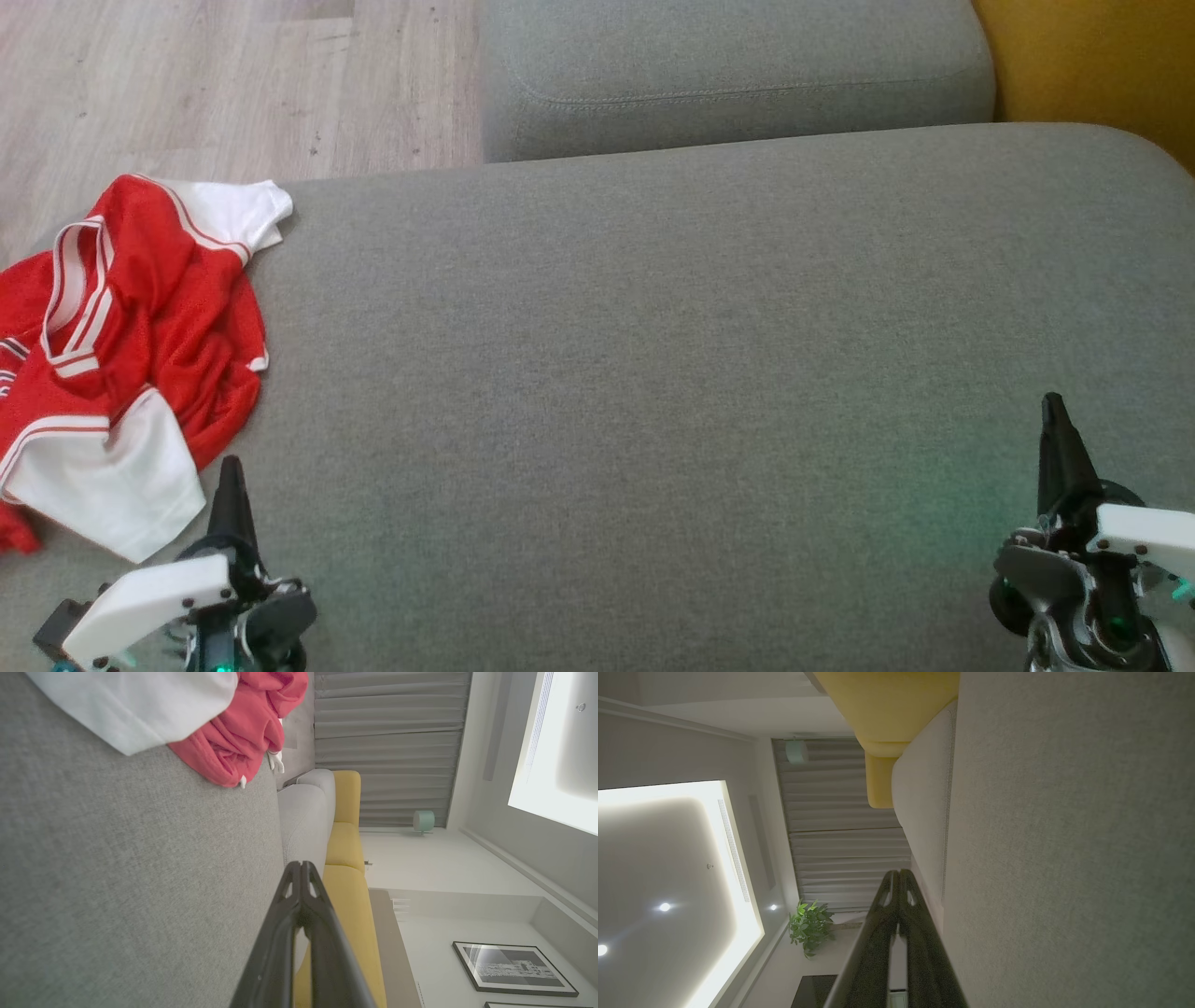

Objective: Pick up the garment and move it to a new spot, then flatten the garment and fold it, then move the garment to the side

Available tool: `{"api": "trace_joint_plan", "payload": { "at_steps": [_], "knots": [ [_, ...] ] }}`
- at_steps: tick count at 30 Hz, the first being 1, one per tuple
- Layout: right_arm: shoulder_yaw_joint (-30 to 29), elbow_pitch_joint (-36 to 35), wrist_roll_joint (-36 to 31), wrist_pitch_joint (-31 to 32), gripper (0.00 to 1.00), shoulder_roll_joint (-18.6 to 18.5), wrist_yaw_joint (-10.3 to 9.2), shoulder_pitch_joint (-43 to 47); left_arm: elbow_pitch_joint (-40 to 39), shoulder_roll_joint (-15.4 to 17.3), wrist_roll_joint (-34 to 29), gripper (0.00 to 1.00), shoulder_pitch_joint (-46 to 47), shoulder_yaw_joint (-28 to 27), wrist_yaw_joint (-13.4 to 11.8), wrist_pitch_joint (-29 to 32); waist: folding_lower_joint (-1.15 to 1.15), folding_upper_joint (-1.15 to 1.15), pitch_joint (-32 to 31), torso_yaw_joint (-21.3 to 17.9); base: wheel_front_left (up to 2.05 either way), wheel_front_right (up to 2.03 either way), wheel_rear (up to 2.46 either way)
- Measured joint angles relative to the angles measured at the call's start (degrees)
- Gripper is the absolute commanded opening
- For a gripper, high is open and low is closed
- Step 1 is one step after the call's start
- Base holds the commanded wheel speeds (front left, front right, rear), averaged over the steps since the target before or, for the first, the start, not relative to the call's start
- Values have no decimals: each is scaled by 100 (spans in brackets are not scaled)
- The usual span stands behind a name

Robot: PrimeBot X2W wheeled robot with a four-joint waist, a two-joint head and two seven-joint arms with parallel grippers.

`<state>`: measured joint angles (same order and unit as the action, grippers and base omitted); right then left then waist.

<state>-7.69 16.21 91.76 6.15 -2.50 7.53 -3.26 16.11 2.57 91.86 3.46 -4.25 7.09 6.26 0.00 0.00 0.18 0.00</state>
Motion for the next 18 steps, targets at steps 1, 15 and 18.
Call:
{"api": "trace_joint_plan", "payload": {
  "at_steps": [1,15,18],
  "knots": [
    [0,0,0,0,0,0,0,0,0,0,1,0,0,0,0,0,0,0,0,0,0,0,0],
    [38,298,-29,-60,100,16,0,287,310,-22,-9,100,-283,78,-4,-80,0,0,0,-2,0,0,0],
    [80,283,-135,-110,100,16,0,280,300,-22,-44,100,-266,115,-4,-91,0,0,-1,-5,0,0,0]
  ]
}}
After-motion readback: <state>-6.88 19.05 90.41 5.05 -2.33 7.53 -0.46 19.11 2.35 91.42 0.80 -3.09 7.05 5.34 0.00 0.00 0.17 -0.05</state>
